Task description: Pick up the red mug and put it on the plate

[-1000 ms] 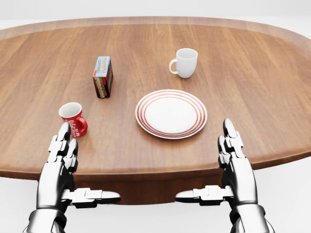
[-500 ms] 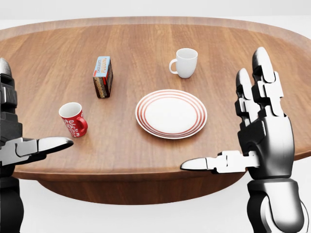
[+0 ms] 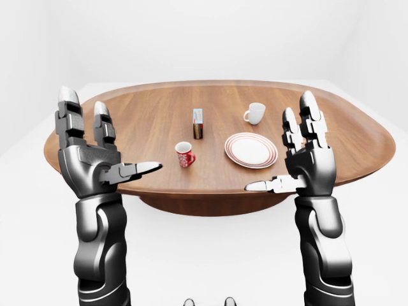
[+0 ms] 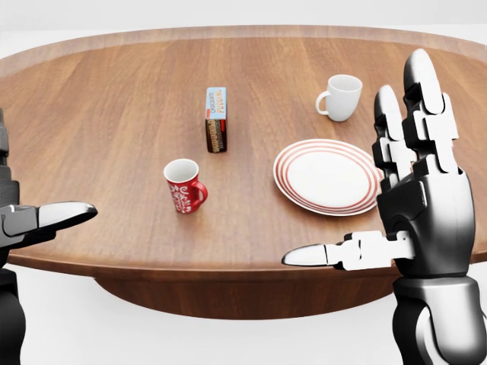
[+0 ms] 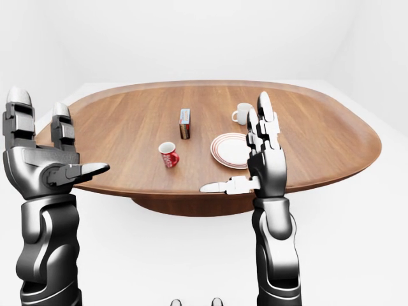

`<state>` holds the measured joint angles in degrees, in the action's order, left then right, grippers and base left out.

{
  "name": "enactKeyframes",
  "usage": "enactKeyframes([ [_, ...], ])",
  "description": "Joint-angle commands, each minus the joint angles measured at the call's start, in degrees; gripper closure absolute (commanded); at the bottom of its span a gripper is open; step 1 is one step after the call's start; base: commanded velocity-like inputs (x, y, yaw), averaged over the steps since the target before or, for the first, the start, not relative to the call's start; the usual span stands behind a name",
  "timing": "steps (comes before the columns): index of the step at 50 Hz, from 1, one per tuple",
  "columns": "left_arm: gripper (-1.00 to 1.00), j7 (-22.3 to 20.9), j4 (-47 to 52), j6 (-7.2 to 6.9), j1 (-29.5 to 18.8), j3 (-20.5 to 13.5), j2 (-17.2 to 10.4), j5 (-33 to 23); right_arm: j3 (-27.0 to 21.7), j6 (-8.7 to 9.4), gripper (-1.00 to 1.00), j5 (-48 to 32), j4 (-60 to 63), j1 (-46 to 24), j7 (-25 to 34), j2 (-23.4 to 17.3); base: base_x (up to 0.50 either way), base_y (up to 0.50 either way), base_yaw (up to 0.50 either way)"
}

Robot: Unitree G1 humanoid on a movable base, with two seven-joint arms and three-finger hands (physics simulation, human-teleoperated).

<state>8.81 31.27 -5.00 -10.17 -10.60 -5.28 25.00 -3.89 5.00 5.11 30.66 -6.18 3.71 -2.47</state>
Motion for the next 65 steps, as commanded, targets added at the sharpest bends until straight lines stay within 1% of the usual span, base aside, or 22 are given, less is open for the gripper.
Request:
enactKeyframes([
  [1,-1.0,-0.09,-0.58,0.0,0.0,-0.36,-0.23,0.18,0.25,0.0,-1.0,-0.27,0.5,0.1,0.11,0.14,0.0,0.5,0.0],
  [18,-1.0,-0.17,-0.63,0.0,0.21,-0.54,-0.28,0.1,0.26,0.0,-1.0,-1.17,0.3,0.45,-0.38,0.16,0.0,0.5,0.0],
  [22,-1.0,-0.31,-0.83,0.0,0.37,-0.46,-0.23,-0.07,0.05,0.0,-1.0,-2.16,-0.64,0.34,-1.37,0.15,0.0,0.05,0.0],
  [25,-1.0,-0.09,-0.6,0.0,0.17,-0.56,-0.28,0.13,0.25,0.0,-1.0,-2.22,-0.31,0.47,-0.95,0.13,0.0,0.0,0.0],
  [29,-1.0,-0.16,-0.5,0.0,0.29,-0.57,-0.3,0.13,0.02,0.0,-1.0,-0.66,0.37,0.81,-0.37,0.34,0.05,0.0,0.0],
  [65,-1.0,-0.35,-0.81,0.0,0.44,-0.68,-0.32,0.24,0.68,0.0,-1.0,-0.62,0.68,1.12,0.48,0.43,0.5,0.0,0.0],
])
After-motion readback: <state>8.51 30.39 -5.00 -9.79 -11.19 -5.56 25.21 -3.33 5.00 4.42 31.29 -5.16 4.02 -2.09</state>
